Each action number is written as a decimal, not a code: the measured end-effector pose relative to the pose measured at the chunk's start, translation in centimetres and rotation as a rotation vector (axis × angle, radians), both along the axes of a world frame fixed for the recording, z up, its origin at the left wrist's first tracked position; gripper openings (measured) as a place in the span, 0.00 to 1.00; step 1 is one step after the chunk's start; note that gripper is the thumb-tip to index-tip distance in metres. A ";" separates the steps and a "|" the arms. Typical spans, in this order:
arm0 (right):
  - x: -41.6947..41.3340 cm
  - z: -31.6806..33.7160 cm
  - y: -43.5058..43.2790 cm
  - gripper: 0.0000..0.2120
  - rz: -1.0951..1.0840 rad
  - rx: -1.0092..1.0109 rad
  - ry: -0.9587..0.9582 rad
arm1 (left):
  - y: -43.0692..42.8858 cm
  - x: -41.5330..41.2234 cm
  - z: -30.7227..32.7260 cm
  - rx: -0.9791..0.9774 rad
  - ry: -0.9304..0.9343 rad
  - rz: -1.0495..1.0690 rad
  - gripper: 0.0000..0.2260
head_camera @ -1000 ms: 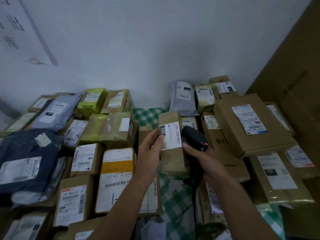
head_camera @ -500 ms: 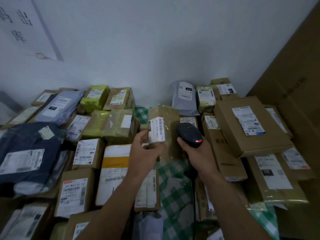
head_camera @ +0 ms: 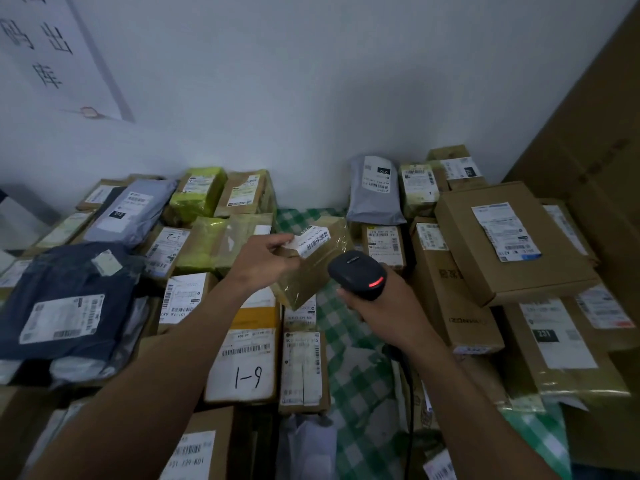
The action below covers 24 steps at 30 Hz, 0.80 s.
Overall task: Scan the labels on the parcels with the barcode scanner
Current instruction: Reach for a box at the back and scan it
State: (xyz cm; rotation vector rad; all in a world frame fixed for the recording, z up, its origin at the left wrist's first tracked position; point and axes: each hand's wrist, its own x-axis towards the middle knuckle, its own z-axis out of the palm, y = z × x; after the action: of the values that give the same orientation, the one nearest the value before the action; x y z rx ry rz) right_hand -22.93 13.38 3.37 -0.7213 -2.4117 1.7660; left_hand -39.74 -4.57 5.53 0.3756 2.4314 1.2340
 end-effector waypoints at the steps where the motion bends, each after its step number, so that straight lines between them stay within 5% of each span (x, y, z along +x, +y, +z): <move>1: 0.0 0.0 -0.1 0.26 -0.001 0.001 0.000 | 0.0 -0.1 -0.1 -0.009 0.002 -0.005 0.27; 24: 0.8 1.1 -0.7 0.24 0.040 -0.019 -0.003 | -0.4 -0.8 -1.5 -0.077 -0.003 -0.047 0.29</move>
State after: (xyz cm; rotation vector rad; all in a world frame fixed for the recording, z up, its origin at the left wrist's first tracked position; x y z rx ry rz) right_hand -22.11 12.69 4.48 -0.6825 -2.4312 1.8055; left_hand -40.57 -4.95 4.08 0.4066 2.4447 1.1174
